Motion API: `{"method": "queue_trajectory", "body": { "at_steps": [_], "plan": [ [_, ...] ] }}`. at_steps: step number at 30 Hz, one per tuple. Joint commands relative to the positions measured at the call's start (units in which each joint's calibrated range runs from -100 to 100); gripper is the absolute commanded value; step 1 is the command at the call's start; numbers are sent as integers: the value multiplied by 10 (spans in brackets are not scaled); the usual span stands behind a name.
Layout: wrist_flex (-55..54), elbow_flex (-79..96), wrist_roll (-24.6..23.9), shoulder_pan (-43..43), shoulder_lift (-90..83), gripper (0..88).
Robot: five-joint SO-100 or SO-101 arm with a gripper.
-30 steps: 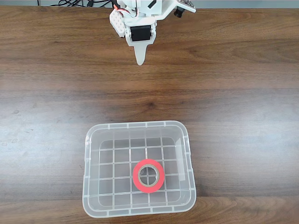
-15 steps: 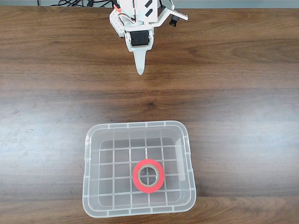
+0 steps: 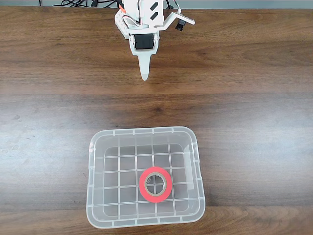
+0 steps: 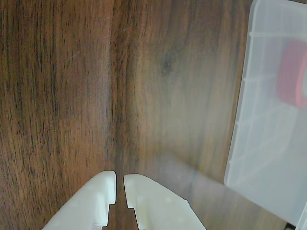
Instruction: Grab the tape and place it in the box.
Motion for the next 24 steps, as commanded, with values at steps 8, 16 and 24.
{"method": "queue_trajectory", "body": {
  "at_steps": [8,16,24],
  "plan": [
    [-3,-5,0,5,-7,17],
    [-4,-5,0,5,-7,17],
    [-4,-5,0,5,-7,17]
  ]
}}
